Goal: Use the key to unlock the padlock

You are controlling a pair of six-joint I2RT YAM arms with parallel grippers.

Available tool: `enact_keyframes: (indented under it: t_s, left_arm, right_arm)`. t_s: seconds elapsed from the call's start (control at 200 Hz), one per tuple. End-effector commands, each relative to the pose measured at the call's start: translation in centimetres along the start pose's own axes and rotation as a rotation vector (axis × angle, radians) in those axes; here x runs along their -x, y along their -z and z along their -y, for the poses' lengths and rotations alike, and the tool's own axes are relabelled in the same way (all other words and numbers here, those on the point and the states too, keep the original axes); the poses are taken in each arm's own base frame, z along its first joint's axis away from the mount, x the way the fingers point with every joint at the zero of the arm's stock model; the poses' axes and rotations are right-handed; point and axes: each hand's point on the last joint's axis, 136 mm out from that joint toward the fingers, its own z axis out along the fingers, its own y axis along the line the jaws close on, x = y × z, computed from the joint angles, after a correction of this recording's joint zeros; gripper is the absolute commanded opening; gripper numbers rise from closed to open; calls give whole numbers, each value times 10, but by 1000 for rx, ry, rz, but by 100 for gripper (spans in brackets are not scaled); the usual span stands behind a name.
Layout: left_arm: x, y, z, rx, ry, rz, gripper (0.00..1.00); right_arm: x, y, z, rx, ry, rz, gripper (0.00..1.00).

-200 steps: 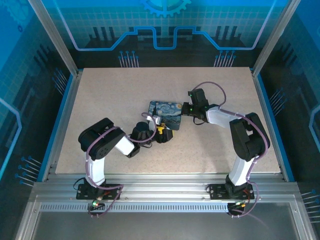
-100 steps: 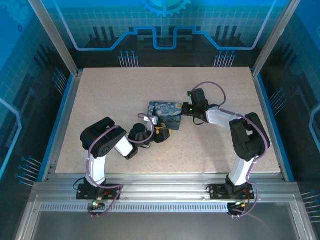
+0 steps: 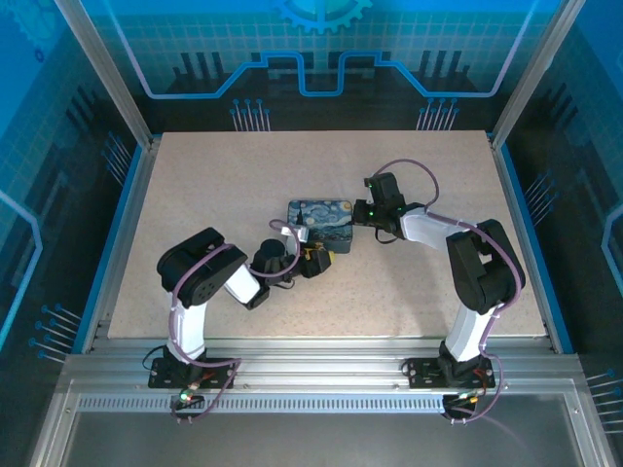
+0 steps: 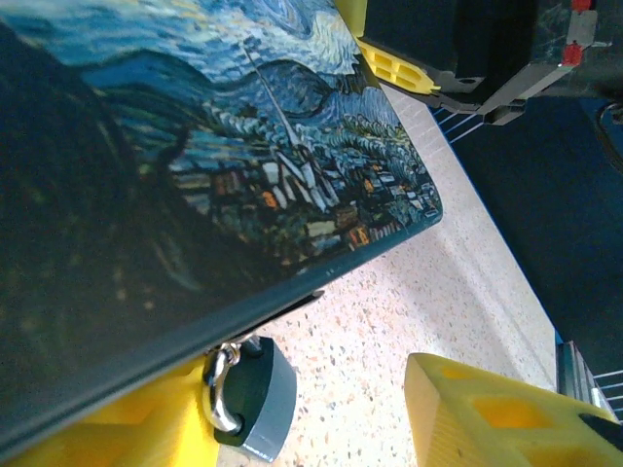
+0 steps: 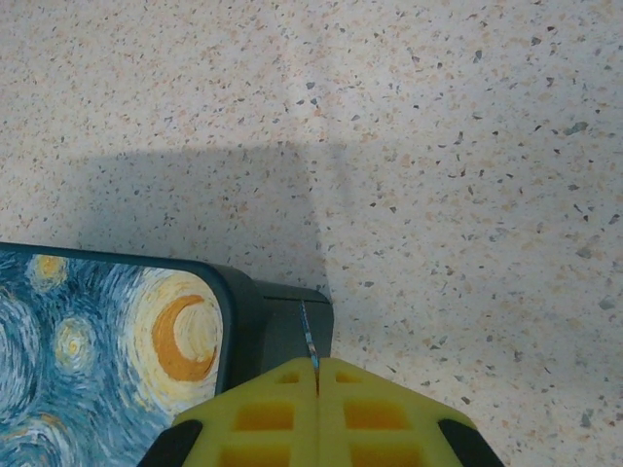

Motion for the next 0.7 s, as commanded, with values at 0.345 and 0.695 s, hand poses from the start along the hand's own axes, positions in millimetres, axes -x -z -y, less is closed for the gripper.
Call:
enact_keyframes:
  t_s: [0.345,0.695]
  left_arm:
    - [-2,-5,-7,19,25,-17,55]
    - [-1,-1,-13,39,43,-18,32]
  right_arm:
    - [1,8,-13,31,17,11,0]
    - [2,10,-10,25,18,16,0]
